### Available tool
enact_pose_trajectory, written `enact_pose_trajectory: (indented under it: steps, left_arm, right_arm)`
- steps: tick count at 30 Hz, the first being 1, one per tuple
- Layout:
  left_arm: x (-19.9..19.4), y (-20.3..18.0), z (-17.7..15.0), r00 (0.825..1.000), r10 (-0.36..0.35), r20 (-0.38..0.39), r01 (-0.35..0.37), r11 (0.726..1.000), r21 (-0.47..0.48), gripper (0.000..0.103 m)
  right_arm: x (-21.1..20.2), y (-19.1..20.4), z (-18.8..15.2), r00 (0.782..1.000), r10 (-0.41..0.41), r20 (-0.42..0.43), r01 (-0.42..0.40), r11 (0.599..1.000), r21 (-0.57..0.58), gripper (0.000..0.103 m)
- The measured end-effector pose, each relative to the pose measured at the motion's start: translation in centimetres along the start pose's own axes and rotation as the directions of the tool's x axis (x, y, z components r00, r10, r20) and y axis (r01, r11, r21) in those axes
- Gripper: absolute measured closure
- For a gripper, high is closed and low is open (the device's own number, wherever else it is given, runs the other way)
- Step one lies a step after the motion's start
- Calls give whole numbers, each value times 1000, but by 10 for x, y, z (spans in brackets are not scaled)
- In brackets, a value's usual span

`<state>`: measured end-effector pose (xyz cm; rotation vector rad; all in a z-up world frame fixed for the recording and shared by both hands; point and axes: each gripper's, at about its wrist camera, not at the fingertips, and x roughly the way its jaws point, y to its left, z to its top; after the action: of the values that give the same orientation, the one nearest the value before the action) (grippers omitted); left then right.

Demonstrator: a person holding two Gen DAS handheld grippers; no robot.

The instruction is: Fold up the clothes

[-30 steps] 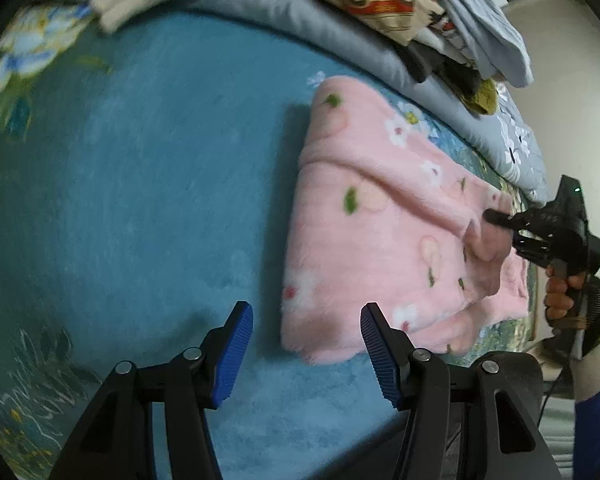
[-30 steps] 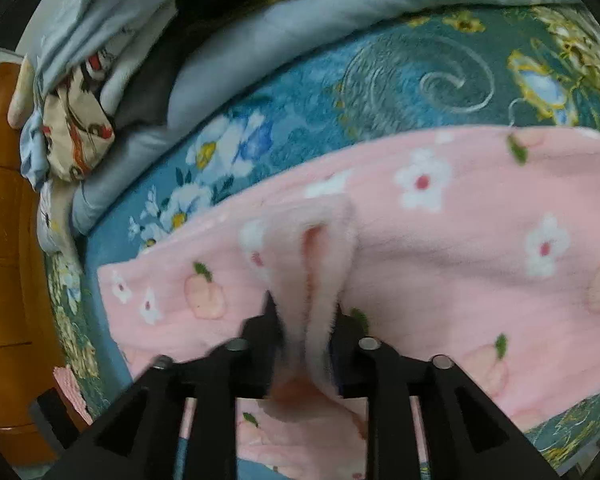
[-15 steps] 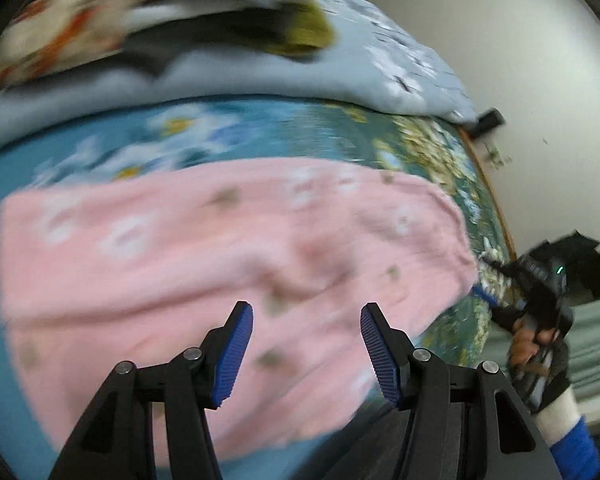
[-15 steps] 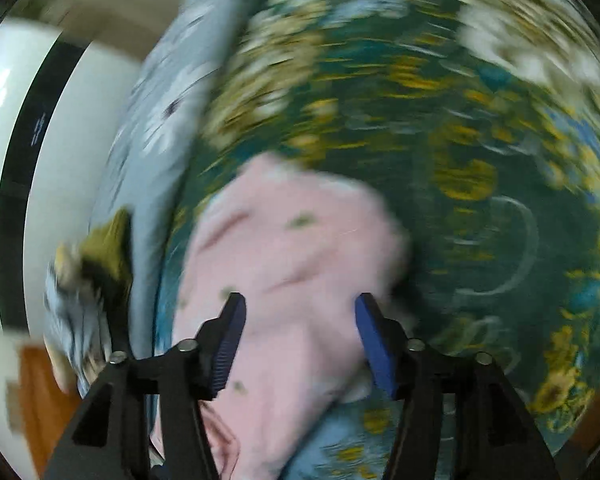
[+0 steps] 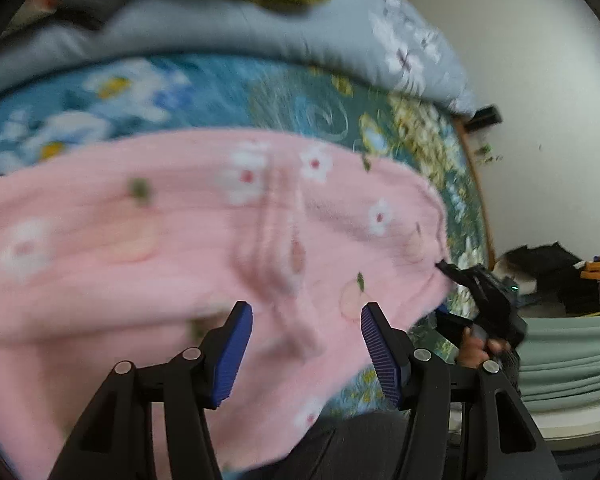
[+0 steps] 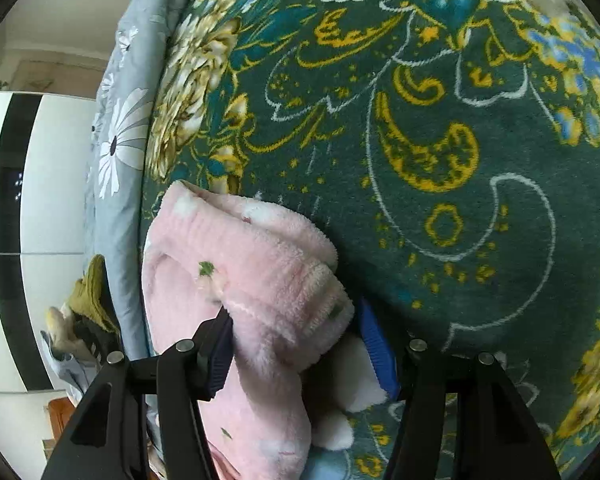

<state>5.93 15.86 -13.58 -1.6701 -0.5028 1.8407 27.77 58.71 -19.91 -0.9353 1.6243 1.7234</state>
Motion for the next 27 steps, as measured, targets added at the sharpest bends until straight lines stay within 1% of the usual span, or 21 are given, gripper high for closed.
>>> enact_pose_trajectory:
  steps: [1, 2, 3, 4, 6, 7, 8, 10, 11, 13, 14, 16, 17, 19, 20, 22, 23, 24, 25, 26, 27]
  left_arm:
    - [-20, 11, -7, 1000, 0, 28, 0, 1000, -13, 42]
    - [-34, 20, -12, 999, 6, 47, -5, 1000, -27, 41]
    - [-48, 30, -18, 998, 17, 63, -15, 999, -40, 41]
    - [-66, 44, -25, 996, 39, 86, -34, 998, -52, 41]
    - [-94, 66, -40, 988, 84, 127, -75, 994, -78, 41]
    - [-108, 80, -49, 984, 103, 146, -88, 991, -104, 41]
    - [-122, 94, -57, 979, 121, 164, -99, 986, -133, 41]
    - [-146, 121, -73, 970, 139, 199, -99, 975, -200, 41]
    - [-153, 130, -78, 966, 143, 214, -95, 970, -224, 41]
    - [-166, 147, -87, 959, 143, 243, -76, 961, -265, 41]
    - [-174, 156, -91, 956, 141, 259, -64, 957, -285, 41]
    - [-185, 167, -95, 948, 132, 290, -38, 950, -309, 41]
    - [-191, 172, -96, 943, 125, 308, -22, 948, -318, 41]
    - [-200, 181, -100, 935, 102, 339, 17, 943, -331, 41]
    - [-202, 183, -101, 934, 92, 346, 31, 942, -335, 41]
    - [-202, 188, -105, 935, 83, 344, 42, 939, -340, 41]
    - [-201, 190, -108, 937, 79, 340, 45, 938, -342, 41]
    - [-199, 189, -110, 939, 75, 337, 49, 937, -345, 41]
    - [-197, 189, -112, 941, 65, 333, 59, 935, -349, 41]
    - [-195, 189, -115, 943, 54, 330, 70, 933, -353, 41]
    - [-191, 189, -117, 945, 42, 325, 79, 933, -351, 41]
  right_arm:
    - [2, 4, 0, 1000, -4, -4, 4, 1000, 1, 45]
    - [3, 9, -1, 1000, -12, -2, 12, 1000, -7, 49]
    - [5, 15, -2, 1000, -20, 0, 20, 1000, -16, 64]
    - [5, 21, -3, 1000, -25, 3, 25, 999, -26, 74]
    - [-5, 40, -11, 1000, 3, 27, -1, 997, -75, 83]
    - [-10, 50, -15, 999, 19, 39, -15, 995, -103, 84]
    - [-19, 67, -22, 998, 50, 49, -42, 987, -154, 85]
    - [-38, 107, -44, 993, 106, 54, -87, 957, -277, 85]
    - [-47, 127, -56, 989, 135, 52, -110, 934, -339, 85]
    - [-64, 170, -94, 981, 194, 19, -161, 862, -481, 85]
    - [-72, 191, -115, 975, 221, -1, -185, 815, -549, 85]
    - [-83, 233, -173, 967, 250, -53, -217, 690, -690, 85]
    - [-86, 242, -197, 964, 254, -81, -230, 640, -733, 85]
    - [-79, 262, -256, 958, 237, -158, -263, 518, -814, 85]
    - [-68, 265, -289, 959, 199, -202, -273, 455, -847, 85]
    - [-36, 262, -346, 964, 94, -249, -266, 373, -889, 85]
    - [-13, 254, -373, 962, 14, -271, -260, 342, -903, 85]
    - [8, 244, -395, 960, -62, -274, -241, 319, -917, 85]
    - [28, 235, -417, 953, -135, -272, -224, 296, -929, 85]
    - [42, 224, -432, 946, -188, -265, -207, 284, -936, 85]
    - [50, 217, -440, 939, -217, -268, -203, 283, -937, 85]
